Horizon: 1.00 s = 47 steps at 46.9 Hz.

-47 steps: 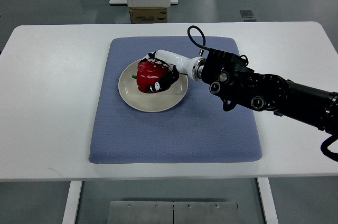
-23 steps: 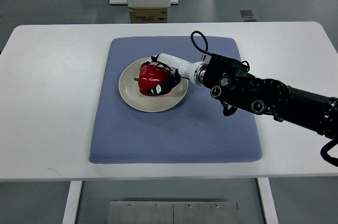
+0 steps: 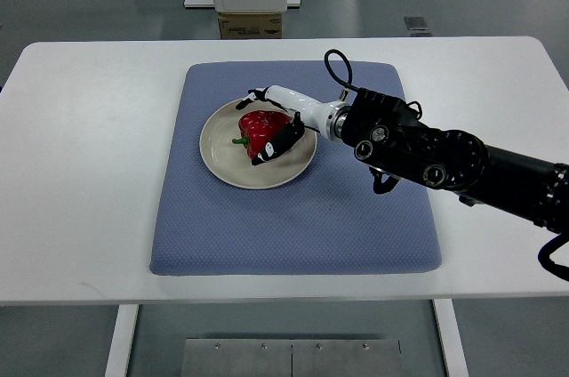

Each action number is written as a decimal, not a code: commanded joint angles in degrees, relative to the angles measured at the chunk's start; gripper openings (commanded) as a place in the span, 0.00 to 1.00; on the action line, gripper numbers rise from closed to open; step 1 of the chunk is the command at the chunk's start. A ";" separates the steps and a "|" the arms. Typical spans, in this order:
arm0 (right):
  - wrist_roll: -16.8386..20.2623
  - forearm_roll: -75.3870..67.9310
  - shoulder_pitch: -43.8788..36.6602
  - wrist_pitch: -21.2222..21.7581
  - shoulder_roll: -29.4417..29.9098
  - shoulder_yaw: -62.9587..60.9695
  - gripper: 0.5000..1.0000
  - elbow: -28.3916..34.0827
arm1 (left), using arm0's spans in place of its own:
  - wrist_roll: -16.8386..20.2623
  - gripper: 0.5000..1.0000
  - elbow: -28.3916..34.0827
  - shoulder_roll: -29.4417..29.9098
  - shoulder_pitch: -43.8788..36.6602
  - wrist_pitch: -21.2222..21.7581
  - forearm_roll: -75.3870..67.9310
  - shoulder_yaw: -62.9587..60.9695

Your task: Place red pepper on plate with right hand

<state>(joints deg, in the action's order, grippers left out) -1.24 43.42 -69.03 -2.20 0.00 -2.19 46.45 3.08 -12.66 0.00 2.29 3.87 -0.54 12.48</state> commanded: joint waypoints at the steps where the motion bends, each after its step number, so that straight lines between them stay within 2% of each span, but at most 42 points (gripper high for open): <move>1: 0.09 -0.35 0.03 0.01 0.00 -2.11 0.99 -0.04 | 0.00 1.00 0.00 0.00 0.00 0.00 0.01 0.00; 9: 0.01 -3.51 0.73 0.01 -4.39 -5.36 0.99 0.05 | 0.00 1.00 0.00 0.00 0.00 0.00 0.01 0.00; 21: 0.10 -4.66 10.13 -1.22 -9.84 -21.95 0.99 -0.31 | 0.00 1.00 0.00 0.00 0.00 0.00 0.01 0.00; 33: 0.10 -4.66 20.85 -5.88 -9.85 -41.65 0.99 -0.57 | 0.00 1.00 0.00 0.00 0.00 0.00 0.01 0.00; 40: -0.17 -4.92 24.55 -7.72 -9.41 -44.56 1.00 -0.48 | 0.00 1.00 0.00 0.00 0.00 0.00 0.01 0.00; 47: -2.80 -8.16 25.52 -9.57 -9.23 -46.93 1.00 -0.48 | 0.00 1.00 0.00 0.00 0.00 0.00 0.01 0.00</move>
<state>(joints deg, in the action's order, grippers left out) -2.92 36.81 -43.92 -11.67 -9.23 -48.37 45.96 3.07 -12.65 0.00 2.28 3.87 -0.53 12.48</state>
